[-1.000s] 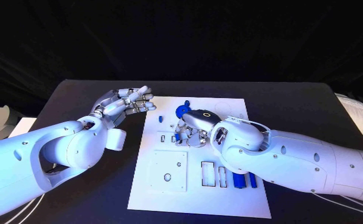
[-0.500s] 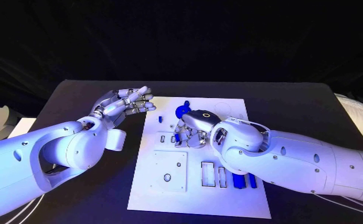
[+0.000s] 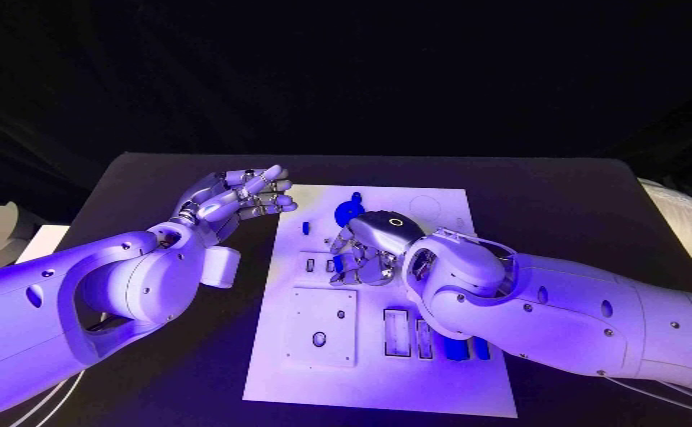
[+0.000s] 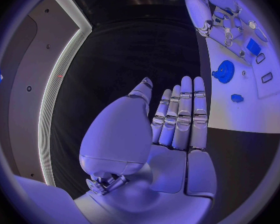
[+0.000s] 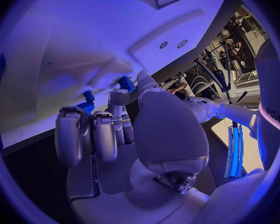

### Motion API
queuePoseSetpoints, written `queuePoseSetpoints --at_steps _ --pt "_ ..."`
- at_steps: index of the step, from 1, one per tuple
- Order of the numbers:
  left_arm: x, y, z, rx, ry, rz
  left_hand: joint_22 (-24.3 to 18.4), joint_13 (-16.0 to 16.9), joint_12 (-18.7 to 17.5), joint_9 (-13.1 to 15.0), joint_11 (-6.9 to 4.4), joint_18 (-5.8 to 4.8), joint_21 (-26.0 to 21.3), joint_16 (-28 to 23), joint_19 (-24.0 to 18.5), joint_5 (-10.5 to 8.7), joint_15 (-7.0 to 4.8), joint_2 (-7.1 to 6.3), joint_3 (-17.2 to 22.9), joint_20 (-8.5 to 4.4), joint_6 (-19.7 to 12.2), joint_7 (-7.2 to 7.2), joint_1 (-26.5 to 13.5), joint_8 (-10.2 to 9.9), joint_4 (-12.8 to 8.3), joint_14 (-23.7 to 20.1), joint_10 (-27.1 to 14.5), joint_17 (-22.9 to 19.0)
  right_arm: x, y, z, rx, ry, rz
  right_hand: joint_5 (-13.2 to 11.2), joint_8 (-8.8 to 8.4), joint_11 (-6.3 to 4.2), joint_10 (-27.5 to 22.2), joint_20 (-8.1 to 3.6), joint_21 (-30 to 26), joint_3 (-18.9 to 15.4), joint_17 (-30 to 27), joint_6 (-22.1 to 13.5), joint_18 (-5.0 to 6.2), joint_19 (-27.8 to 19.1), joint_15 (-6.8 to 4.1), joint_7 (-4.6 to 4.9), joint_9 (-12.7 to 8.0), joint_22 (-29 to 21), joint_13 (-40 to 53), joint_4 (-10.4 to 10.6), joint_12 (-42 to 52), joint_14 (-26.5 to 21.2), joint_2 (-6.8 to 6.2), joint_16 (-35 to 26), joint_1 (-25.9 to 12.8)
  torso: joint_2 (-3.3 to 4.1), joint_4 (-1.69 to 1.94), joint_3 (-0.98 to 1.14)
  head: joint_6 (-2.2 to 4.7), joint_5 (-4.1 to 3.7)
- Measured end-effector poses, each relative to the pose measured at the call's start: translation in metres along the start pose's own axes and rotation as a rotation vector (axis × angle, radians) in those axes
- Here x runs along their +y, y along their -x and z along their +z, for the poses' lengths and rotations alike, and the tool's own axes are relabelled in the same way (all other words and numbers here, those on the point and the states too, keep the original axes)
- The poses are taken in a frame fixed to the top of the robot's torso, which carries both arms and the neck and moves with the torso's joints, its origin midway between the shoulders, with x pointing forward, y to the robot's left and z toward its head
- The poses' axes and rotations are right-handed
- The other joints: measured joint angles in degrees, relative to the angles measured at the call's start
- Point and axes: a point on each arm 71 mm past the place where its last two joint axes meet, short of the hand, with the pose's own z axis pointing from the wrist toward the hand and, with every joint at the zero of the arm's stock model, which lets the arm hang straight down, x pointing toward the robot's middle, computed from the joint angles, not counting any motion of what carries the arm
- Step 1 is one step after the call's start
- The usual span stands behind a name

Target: Assemble the parts on the task board

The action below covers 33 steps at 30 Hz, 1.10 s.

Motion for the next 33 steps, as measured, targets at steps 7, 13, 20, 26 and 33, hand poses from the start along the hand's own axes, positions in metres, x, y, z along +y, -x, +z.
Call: queuePoseSetpoints --at_steps 7,13,20,26,33 --pt "0.001 0.001 0.001 -0.001 0.007 0.002 0.35 0.11 0.0 0.09 -1.14 0.0 1.01 1.65 2.85 0.0 -1.12 0.54 -0.17 -1.04 1.47 -0.84 -0.07 0.0 -0.17 3.68 2.03 1.68 0.002 0.011 -0.01 -0.083 0.058 0.046 0.88 0.0 0.0 0.0 0.22 -0.31 -2.1 0.0 -0.84 0.0 -0.22 0.11 -0.01 0.05 0.0 0.83 0.31 1.81 0.11 0.17 -0.34 0.76 -0.01 0.02 0.02 0.03 0.12" --pt "0.005 0.004 0.003 0.006 0.055 0.05 4.95 2.2 3.56 0.28 -4.69 0.0 10.23 23.1 14.6 0.0 -5.79 -0.15 -0.69 -5.73 3.96 -3.34 -0.76 0.0 0.36 16.66 11.1 18.96 -0.008 0.035 -0.025 -0.103 0.131 0.139 0.88 0.0 0.82 -1.64 1.02 -2.05 -5.57 -0.01 -3.24 0.0 -1.02 0.62 0.75 -0.05 -1.96 -0.45 0.41 0.09 0.21 0.77 -1.48 1.82 -0.16 0.0 -0.01 0.02 0.38" --pt "0.017 0.003 0.006 0.053 0.208 0.204 36.88 16.13 19.52 1.99 -8.05 -3.2 41.37 71.5 23.15 -0.06 -7.83 -0.19 -2.26 -9.28 6.23 -5.86 -3.72 2.52 2.61 17.22 16.43 60.47 -0.034 0.076 -0.041 -0.113 0.131 0.276 1.52 0.0 0.72 -1.93 1.01 -2.52 -6.14 0.02 -3.54 0.0 -1.45 0.62 0.88 0.05 -2.84 -0.87 0.35 -0.14 0.21 2.6 -1.91 3.8 -0.79 -0.15 0.01 -0.21 0.49" --pt "0.028 -0.004 0.008 0.138 0.392 0.427 55.07 45.03 49.81 7.48 -9.03 -4.95 56.03 77.9 24.24 -0.34 -9.05 0.18 -6.35 -9.78 7.9 -7.72 -9.93 10.03 6.15 17.05 14.32 61.12 -0.076 0.112 -0.052 -0.165 0.037 0.405 2.44 0.24 0.72 -1.93 1.01 -2.52 -6.29 0.04 -3.4 0.0 -1.45 0.62 0.74 0.1 -2.62 -0.58 0.19 0.7 0.21 3.18 -1.99 4.38 -1.71 -0.35 0.05 -0.74 0.58" --pt "0.026 -0.017 0.021 0.202 0.557 0.756 67.87 62.07 66.19 18.5 -11.08 -6.29 64.58 77.9 26.49 -2.7 -10.38 2.42 -12.22 -10.59 5.51 -10.14 -14.51 21.41 6.16 17.25 17.04 61.12 -0.117 0.129 -0.062 -0.222 -0.071 0.522 2.66 0.24 0.72 -1.93 1.01 -2.52 -6.29 0.03 -3.34 0.0 -1.45 0.62 0.68 0.15 -2.66 -0.64 0.19 0.71 0.21 3.42 -2.03 4.59 -2.74 -0.46 0.19 -1.33 1.09"
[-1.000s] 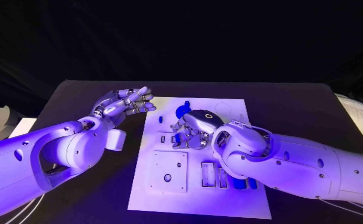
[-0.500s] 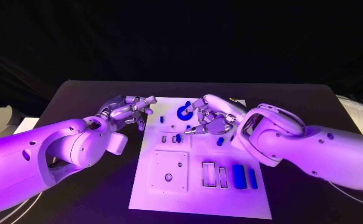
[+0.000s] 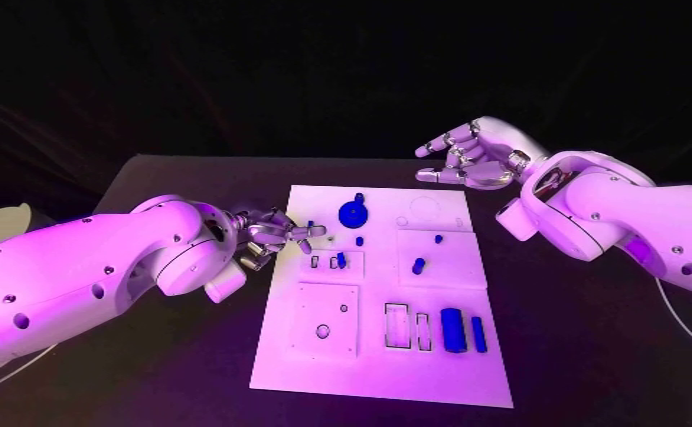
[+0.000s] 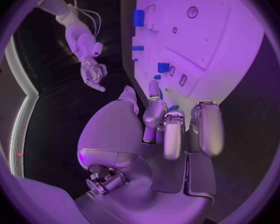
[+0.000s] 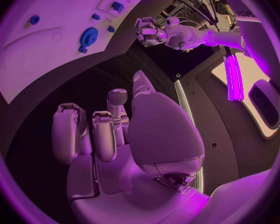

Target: Assemble the parts on the task board

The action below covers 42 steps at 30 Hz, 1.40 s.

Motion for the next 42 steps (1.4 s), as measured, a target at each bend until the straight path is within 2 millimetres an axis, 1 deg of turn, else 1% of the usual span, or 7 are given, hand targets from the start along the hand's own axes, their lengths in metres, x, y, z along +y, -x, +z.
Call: queuePoseSetpoints --at_steps 4,7,9,14,22,37,42 --pt "-0.006 0.001 0.007 -0.016 0.079 0.126 0.76 2.07 1.77 4.77 -0.19 -0.87 1.66 0.0 0.21 -0.02 -0.2 0.06 -1.9 -0.21 -2.5 -0.26 -0.06 4.04 0.03 -0.13 0.19 0.0 -0.008 0.007 0.001 -0.019 -0.032 0.031 0.0 0.0 0.0 0.0 0.0 -0.57 -0.57 0.0 0.0 0.0 0.0 0.0 0.0 0.0 -1.0 -0.86 -0.06 -1.06 0.0 0.62 -0.85 -0.62 -0.41 -0.07 0.12 -0.27 0.2" --pt "-0.012 -0.001 0.012 -0.026 0.119 0.185 0.76 2.7 2.01 6.86 -0.19 -0.87 2.92 0.0 0.21 -0.02 -0.2 0.28 -3.07 -0.21 -3.33 -0.28 -0.28 5.7 0.08 -0.13 0.19 0.0 -0.013 0.01 0.002 -0.028 -0.052 0.043 0.0 0.0 0.0 0.0 0.0 -0.57 -0.63 0.0 0.0 -0.01 0.0 0.0 0.0 0.0 -1.09 -0.94 0.0 -1.06 0.0 0.77 -0.85 -0.77 -0.58 -0.15 0.2 -0.34 0.2" --pt "-0.016 -0.003 0.016 -0.027 0.133 0.212 0.76 2.98 2.31 7.66 -0.25 -1.75 3.76 0.0 0.21 -0.02 -0.4 0.28 -3.36 -0.21 -3.71 -0.52 -0.28 6.25 0.09 0.07 0.25 -0.01 -0.015 0.011 0.002 -0.031 -0.062 0.048 0.0 0.0 -0.12 -0.12 -0.13 -0.57 -0.62 -0.01 0.0 0.0 -0.13 0.0 0.0 0.0 -1.09 -0.94 0.0 -1.05 0.0 0.77 -0.85 -0.77 -0.66 -0.19 0.25 -0.37 0.19" --pt "-0.028 -0.007 0.025 -0.015 0.152 0.269 0.76 3.41 2.64 8.94 -0.39 -1.75 4.58 0.0 0.2 -0.02 -0.6 0.74 -4.06 -0.21 -4.42 -0.41 -0.73 6.93 0.16 -0.13 0.39 -0.01 -0.018 0.012 0.004 -0.032 -0.083 0.059 0.53 0.0 -0.17 -0.17 -0.21 -0.57 -0.87 -0.01 0.0 0.0 -0.21 0.0 0.0 -0.01 -1.17 -1.06 -0.24 -1.05 0.0 0.77 -0.85 -0.77 -0.76 -0.25 0.32 -0.44 0.0" --pt "-0.044 -0.017 0.039 0.013 0.158 0.325 0.75 3.92 3.0 9.99 -0.38 -1.75 4.57 0.0 0.01 -0.02 -0.6 1.04 -4.06 -0.39 -4.82 -0.42 -1.04 7.67 0.16 -0.13 0.78 -0.02 -0.02 0.011 0.006 -0.031 -0.1 0.067 1.43 0.0 -0.17 -0.17 -0.21 -0.57 -1.02 -0.02 0.0 0.0 -0.21 0.0 0.0 -0.01 -1.17 -1.18 -0.4 -1.05 0.0 0.75 -0.85 -0.76 -0.73 -0.23 0.31 -0.57 0.19" --pt "-0.055 -0.027 0.056 0.053 0.176 0.393 0.74 4.17 3.1 11.64 -0.39 -1.75 4.56 0.0 -0.02 -0.01 -0.6 2.29 -4.22 -0.42 -5.74 -0.51 0.22 8.53 0.0 -0.13 0.78 -0.02 -0.021 0.009 0.008 -0.024 -0.109 0.07 2.08 -0.01 -0.17 -0.17 -0.21 -0.8 -1.34 -0.02 0.0 0.0 -0.2 0.0 0.0 -0.02 -1.31 -1.31 -0.39 -1.05 0.0 0.76 -1.07 -0.76 -0.63 -0.2 0.29 -0.75 0.41" --pt "-0.056 -0.029 0.06 0.064 0.184 0.408 0.74 4.26 3.23 12.13 -0.38 -1.74 4.67 0.0 -0.02 -0.01 -0.6 2.31 -4.22 -0.41 -5.87 -0.64 0.9 8.7 0.0 -0.13 0.77 -0.03 -0.021 0.008 0.008 -0.022 -0.109 0.071 2.08 -0.01 -0.17 -0.17 -0.21 -0.8 -1.34 -0.03 0.0 0.0 -0.2 0.0 0.0 -0.02 -1.33 -1.31 -0.39 -1.05 0.0 0.98 -1.07 -0.99 -0.62 -0.19 0.27 -0.86 0.48"
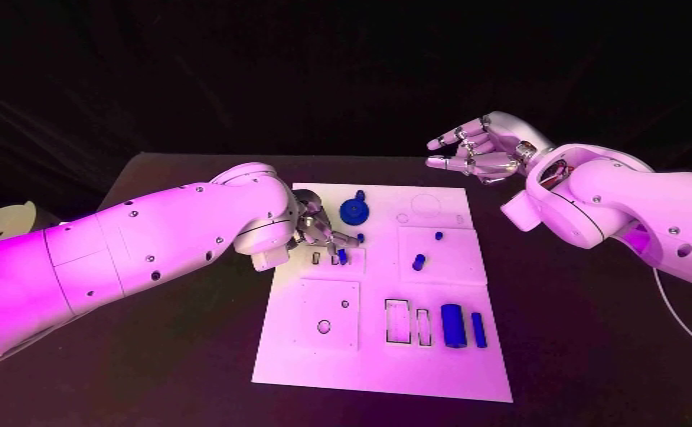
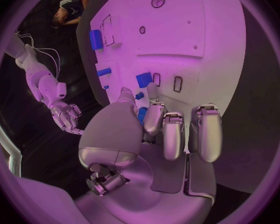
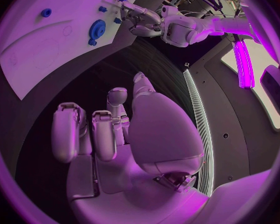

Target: Assemble the parts on the task board

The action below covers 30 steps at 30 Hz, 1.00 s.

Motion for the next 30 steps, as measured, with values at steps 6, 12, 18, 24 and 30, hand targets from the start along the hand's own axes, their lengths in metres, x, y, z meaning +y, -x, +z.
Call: queuePoseSetpoints --at_steps 6,12,18,24,30 --pt "-0.0024 -0.0011 0.0026 0.01 0.003 0.012 0.0 0.3 0.09 0.49 0.01 0.0 0.09 0.0 0.0 0.0 0.0 0.09 0.17 0.0 -0.28 0.14 0.81 0.23 -0.17 0.0 -0.01 0.0 0.0004 -0.001 0.0008 0.002 0.001 0.001 0.35 0.0 0.0 0.0 0.0 0.0 0.0 0.0 0.0 0.0 0.0 0.0 0.0 0.0 0.0 -0.05 0.0 0.0 0.0 0.02 0.0 0.02 0.02 0.03 0.01 -0.07 0.05" --pt "-0.0043 -0.0018 0.0039 0.018 0.003 0.02 -0.01 0.49 0.41 1.08 0.01 -0.01 0.09 0.0 0.0 0.0 0.0 0.1 0.43 0.0 -0.39 0.03 1.58 0.61 -0.39 0.0 -0.01 -0.01 0.0007 -0.0019 0.0016 0.004 0.002 0.002 0.35 0.0 0.0 0.0 0.0 0.0 0.0 -0.01 0.0 0.0 0.0 0.0 0.0 -0.01 0.0 -0.05 0.0 0.0 0.0 0.3 0.0 0.31 0.03 0.03 0.02 -0.32 0.24" --pt "-0.0059 -0.0025 0.0049 0.024 0.002 0.027 -0.01 0.64 0.42 1.8 0.01 0.0 0.31 0.0 0.0 0.0 0.0 0.08 1.3 0.0 -0.7 0.13 2.81 0.98 -0.41 0.0 -0.01 -0.01 0.0005 -0.0021 0.0018 0.004 0.002 0.002 2.35 0.0 0.0 0.01 0.0 0.0 -0.24 -0.01 0.18 0.0 0.0 0.0 -0.18 -0.01 -0.09 -0.2 -0.25 0.0 0.0 0.69 0.0 0.69 0.03 0.05 0.02 -0.53 0.59" --pt "-0.0064 -0.0026 0.0057 0.029 0.004 0.032 -0.01 0.76 0.42 2.56 -0.13 0.0 0.3 0.0 0.0 0.0 0.0 -0.12 3.07 0.0 -0.9 -0.07 4.21 1.22 -0.31 0.0 0.12 -0.01 0.0004 -0.0026 0.002 0.006 0.002 0.002 4.6 0.0 -0.25 -0.25 0.0 -0.19 -0.48 -0.01 0.18 0.0 0.0 0.0 -0.18 -0.01 -0.09 -0.41 -0.48 0.0 0.0 1.37 0.0 1.37 0.03 0.05 0.02 -0.59 0.71" --pt "-0.0076 -0.003 0.0065 0.034 0.004 0.039 -0.01 0.84 0.42 3.08 -0.12 0.0 0.3 0.0 0.0 0.0 0.01 -0.37 4.43 0.0 -1.1 0.13 5.2 1.22 -0.43 0.0 0.12 -0.01 0.0016 -0.0047 0.0021 0.013 0.005 0.004 6.12 0.0 -0.25 -0.25 0.0 -0.21 -0.71 -0.01 0.18 0.0 0.0 0.0 -0.18 -0.01 -0.09 -0.56 -0.71 0.0 0.0 1.73 0.0 1.74 0.02 0.05 0.03 -0.68 0.71"
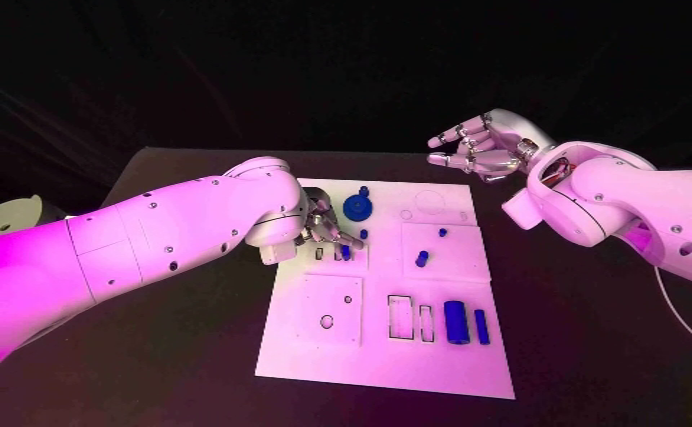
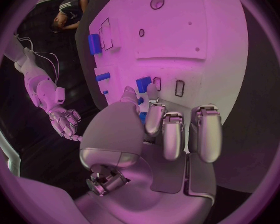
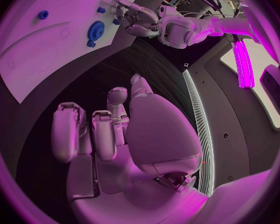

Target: Assemble the parts on the task board

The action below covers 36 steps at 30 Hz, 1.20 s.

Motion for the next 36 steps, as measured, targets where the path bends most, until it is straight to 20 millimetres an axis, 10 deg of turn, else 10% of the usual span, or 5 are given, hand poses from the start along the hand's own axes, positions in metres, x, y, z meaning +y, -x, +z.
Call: queuePoseSetpoints --at_steps 19,28,36 --pt "-0.0027 -0.0008 0.0019 0.005 0.001 0.016 -0.01 -0.02 0.0 1.12 0.04 0.0 0.0 0.0 0.21 0.05 -0.01 -2.48 6.94 -0.21 -0.48 -0.48 3.25 -0.01 -0.11 0.01 -0.04 0.01 0.0014 -0.0036 0.0003 0.014 0.004 0.0 0.66 0.0 0.0 0.0 0.0 0.0 0.0 0.04 0.0 0.0 0.0 0.0 0.0 0.0 0.0 -0.04 0.0 0.0 0.0 0.45 0.0 0.45 0.01 -0.02 0.01 -0.13 0.18" --pt "-0.0048 0.0003 0.0005 0.005 -0.005 0.019 -0.01 0.02 -0.42 0.46 -0.41 0.0 0.0 0.0 0.21 5.05 -0.61 -5.72 17.48 -0.63 -1.69 -0.15 8.89 -2.5 -3.17 0.19 -0.2 0.04 0.0014 -0.0047 0.0008 0.018 0.003 0.001 0.89 0.0 0.0 0.0 0.0 0.0 0.0 0.03 0.0 0.0 0.0 0.0 0.0 -0.01 0.01 -0.04 0.0 0.0 0.0 0.45 0.0 0.45 0.02 -0.02 0.02 -0.34 0.05" --pt "-0.0027 -0.0012 -0.0003 0.004 -0.005 0.015 -0.01 -1.16 -1.4 2.14 -0.38 0.0 0.0 0.0 0.21 5.55 -0.41 -9.53 28.79 -0.63 -1.84 0.26 9.01 -3.28 3.99 -0.03 0.4 0.03 0.0002 -0.0048 0.0016 0.018 0.0 0.0 0.89 0.0 0.0 0.0 0.0 0.0 0.0 0.03 0.0 0.0 0.0 0.0 0.0 -0.01 0.01 -0.04 0.0 0.0 0.0 0.68 0.0 0.68 0.03 -0.01 0.02 -0.35 -0.02"
